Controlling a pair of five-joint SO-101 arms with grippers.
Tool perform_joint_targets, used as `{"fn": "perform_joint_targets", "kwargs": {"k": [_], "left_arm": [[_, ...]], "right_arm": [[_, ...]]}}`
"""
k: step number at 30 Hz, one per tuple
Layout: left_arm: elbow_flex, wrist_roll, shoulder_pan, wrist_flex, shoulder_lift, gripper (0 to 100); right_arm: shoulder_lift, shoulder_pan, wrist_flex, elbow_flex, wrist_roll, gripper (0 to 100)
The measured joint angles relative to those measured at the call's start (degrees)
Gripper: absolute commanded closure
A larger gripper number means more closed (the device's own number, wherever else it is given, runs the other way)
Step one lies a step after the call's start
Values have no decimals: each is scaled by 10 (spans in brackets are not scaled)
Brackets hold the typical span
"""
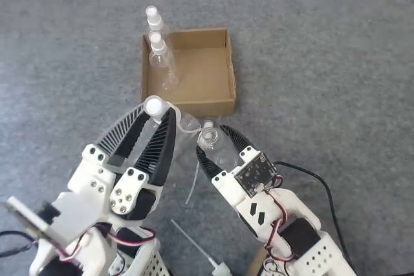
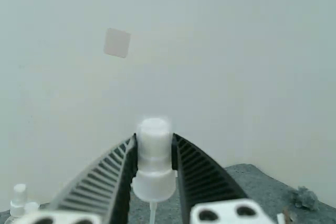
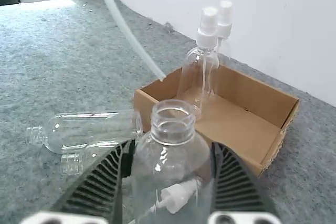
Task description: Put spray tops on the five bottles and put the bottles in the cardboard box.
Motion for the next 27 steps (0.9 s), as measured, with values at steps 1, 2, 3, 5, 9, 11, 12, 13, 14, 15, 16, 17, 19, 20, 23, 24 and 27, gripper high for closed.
{"fn": "perform_joint_targets", "kwargs": {"k": [1, 2, 3, 5, 9, 11, 12, 13, 14, 15, 16, 17, 19, 20, 23, 24, 27], "left_arm": [[0, 0, 0, 0, 0, 988], [0, 0, 0, 0, 0, 988], [0, 0, 0, 0, 0, 988], [0, 0, 0, 0, 0, 988], [0, -3, 19, 0, 0, 988], [0, -10, 27, 0, 0, 988], [3, -12, 30, 0, 0, 988], [6, -12, 33, 0, 0, 988], [7, -12, 35, 0, 0, 988], [9, -12, 36, 0, 0, 988], [10, -12, 36, 0, 0, 988], [11, -12, 36, 0, 0, 988], [11, -12, 36, 0, 0, 988], [11, -12, 36, 0, 0, 988], [11, -12, 36, 0, 0, 988], [11, -13, 36, 0, 0, 988], [23, -13, 36, 0, 0, 988]], "right_arm": [[0, 0, 0, 0, 0, 922], [0, 0, 0, 0, 0, 922], [0, 0, 0, 0, 0, 922], [0, 0, 0, 0, 0, 922], [0, 0, 0, 0, 0, 922], [0, 0, 0, 0, 0, 922], [0, 0, 0, 0, 0, 922], [0, 0, 0, 0, 0, 922], [0, 0, 0, 0, 0, 922], [0, 0, 0, 0, 0, 922], [0, 0, 0, 0, 0, 922], [0, 0, 0, 0, 0, 922], [0, 0, 0, 0, 0, 922], [0, 0, 0, 0, 0, 922], [0, 0, 0, 0, 0, 922], [0, 0, 0, 0, 0, 922], [0, 0, 0, 0, 0, 922]]}}
